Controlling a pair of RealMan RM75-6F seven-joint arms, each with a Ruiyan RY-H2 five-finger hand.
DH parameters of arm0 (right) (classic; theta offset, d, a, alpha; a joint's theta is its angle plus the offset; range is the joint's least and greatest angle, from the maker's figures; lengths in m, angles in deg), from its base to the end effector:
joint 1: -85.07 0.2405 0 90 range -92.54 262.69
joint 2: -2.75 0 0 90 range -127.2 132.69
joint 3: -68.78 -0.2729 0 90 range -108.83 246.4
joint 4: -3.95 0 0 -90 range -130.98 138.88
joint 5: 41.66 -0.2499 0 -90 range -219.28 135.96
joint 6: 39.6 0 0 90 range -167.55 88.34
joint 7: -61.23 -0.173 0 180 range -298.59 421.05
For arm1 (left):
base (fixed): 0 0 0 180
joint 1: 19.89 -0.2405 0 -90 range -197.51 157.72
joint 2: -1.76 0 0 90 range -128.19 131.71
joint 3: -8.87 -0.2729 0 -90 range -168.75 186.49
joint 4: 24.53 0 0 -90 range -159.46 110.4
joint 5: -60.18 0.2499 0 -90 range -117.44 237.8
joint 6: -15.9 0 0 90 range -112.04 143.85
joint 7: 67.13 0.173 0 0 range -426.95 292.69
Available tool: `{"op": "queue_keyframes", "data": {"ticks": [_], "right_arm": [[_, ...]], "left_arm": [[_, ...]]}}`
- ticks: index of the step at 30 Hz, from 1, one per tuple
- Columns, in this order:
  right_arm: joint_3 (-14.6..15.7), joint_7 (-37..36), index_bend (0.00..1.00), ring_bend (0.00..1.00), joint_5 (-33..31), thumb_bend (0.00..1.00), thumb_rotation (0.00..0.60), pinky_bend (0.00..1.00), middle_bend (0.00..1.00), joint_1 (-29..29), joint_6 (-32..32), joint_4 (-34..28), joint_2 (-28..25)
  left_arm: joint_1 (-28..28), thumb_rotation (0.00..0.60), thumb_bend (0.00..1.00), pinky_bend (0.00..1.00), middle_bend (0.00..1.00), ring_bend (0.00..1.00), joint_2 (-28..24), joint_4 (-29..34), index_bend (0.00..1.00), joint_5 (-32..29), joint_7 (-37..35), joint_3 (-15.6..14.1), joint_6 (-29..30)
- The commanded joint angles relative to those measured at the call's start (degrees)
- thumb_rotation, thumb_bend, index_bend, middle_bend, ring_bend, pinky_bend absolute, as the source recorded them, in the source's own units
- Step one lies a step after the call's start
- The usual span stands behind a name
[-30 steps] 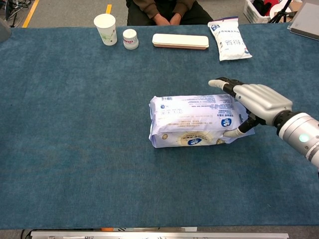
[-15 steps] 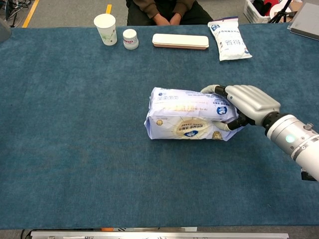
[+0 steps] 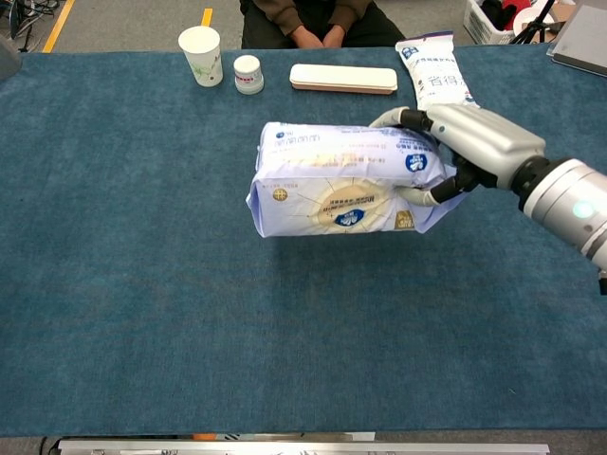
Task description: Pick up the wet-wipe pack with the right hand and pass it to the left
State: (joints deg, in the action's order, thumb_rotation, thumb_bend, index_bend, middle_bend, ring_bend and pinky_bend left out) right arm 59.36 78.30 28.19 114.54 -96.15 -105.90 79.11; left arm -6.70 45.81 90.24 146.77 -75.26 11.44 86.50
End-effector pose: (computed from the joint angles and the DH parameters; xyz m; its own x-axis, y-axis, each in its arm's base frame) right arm -0.1426 -0.2984 -0.0177 0.2503 -0.3866 0.8876 -0.9323 -0.3434 0.1134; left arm -0.2563 0.2402 0.1588 0.2569 0.2320 0.9382 0.9631 -0.1418 -0.2287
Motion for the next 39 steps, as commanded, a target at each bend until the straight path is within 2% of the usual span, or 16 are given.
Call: {"op": "queue_keyframes", "data": {"ticks": [1, 6, 11, 15, 21, 25, 35, 39], "right_arm": [[-2.99, -1.09, 0.57, 0.57, -2.45, 0.66, 0.600, 0.72, 0.52, 3.02, 3.31, -3.79, -4.82], [-5.74, 0.02, 0.57, 0.57, -6.69, 0.66, 0.600, 0.72, 0.52, 6.92, 6.65, -7.17, -9.81], [-7.25, 1.38, 0.57, 0.57, -10.92, 0.66, 0.600, 0.72, 0.52, 10.77, 7.66, -8.46, -10.60], [-7.63, 3.30, 0.57, 0.57, -14.99, 0.66, 0.600, 0.72, 0.52, 14.61, 8.74, -8.40, -9.47], [-8.43, 7.00, 0.57, 0.57, -21.67, 0.66, 0.600, 0.72, 0.52, 20.48, 7.31, -8.54, -6.82], [-8.49, 9.02, 0.57, 0.57, -25.76, 0.66, 0.600, 0.72, 0.52, 23.88, 5.92, -8.63, -4.88], [-8.19, 13.55, 0.57, 0.57, -35.37, 0.66, 0.600, 0.72, 0.52, 31.85, 1.46, -6.02, 1.31], [-8.23, 14.41, 0.57, 0.56, -37.65, 0.66, 0.600, 0.72, 0.52, 33.91, -0.08, -4.68, 3.35]], "left_arm": [[3.44, 0.600, 0.19, 0.27, 0.18, 0.20, -2.15, 0.71, 0.17, -0.45, -5.14, 1.15, -4.67], [6.62, 0.600, 0.18, 0.27, 0.17, 0.20, -3.76, 1.42, 0.13, -0.01, -9.89, 1.63, -9.46], [9.31, 0.600, 0.18, 0.27, 0.16, 0.20, -4.38, 1.97, 0.12, 0.10, -12.62, 2.19, -12.89], [11.57, 0.600, 0.18, 0.27, 0.14, 0.20, -4.84, 2.29, 0.10, -1.04, -14.93, 2.84, -16.04], [14.74, 0.600, 0.14, 0.24, 0.07, 0.10, -6.42, 2.82, 0.02, -1.67, -20.83, 3.64, -20.92], [15.39, 0.600, 0.12, 0.22, 0.04, 0.06, -6.51, 2.88, 0.00, -0.51, -23.46, 3.85, -21.10], [17.24, 0.600, 0.12, 0.22, 0.03, 0.06, -6.85, 3.48, 0.00, 0.44, -27.31, 4.32, -22.07], [17.98, 0.574, 0.12, 0.22, 0.03, 0.05, -7.01, 3.71, 0.00, 0.22, -28.44, 4.29, -23.12]]}}
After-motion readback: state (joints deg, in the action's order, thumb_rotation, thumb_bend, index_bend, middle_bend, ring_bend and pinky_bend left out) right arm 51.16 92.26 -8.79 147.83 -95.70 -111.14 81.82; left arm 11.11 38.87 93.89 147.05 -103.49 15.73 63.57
